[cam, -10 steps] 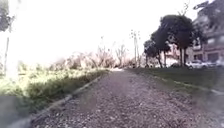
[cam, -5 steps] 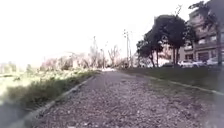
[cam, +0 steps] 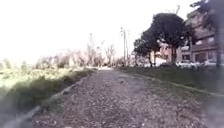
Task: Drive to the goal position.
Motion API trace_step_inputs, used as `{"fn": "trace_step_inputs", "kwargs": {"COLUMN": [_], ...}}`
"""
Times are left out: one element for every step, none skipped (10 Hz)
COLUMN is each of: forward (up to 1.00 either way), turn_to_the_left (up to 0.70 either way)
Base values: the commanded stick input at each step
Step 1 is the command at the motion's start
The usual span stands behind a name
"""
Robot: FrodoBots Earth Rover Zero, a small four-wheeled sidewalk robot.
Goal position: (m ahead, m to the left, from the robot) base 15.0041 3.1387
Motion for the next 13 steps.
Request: {"fn": "trace_step_inputs", "kwargs": {"forward": [0.7, 0.7, 0.7, 0.7, 0.7, 0.7, 0.7, 0.7, 0.7, 0.7, 0.7, 0.7, 0.7], "turn_to_the_left": [0.0, 0.0, 0.0, 0.0, 0.0, 0.0, 0.0, 0.0, 0.0, 0.0, 0.18, 0.35, 0.35]}}
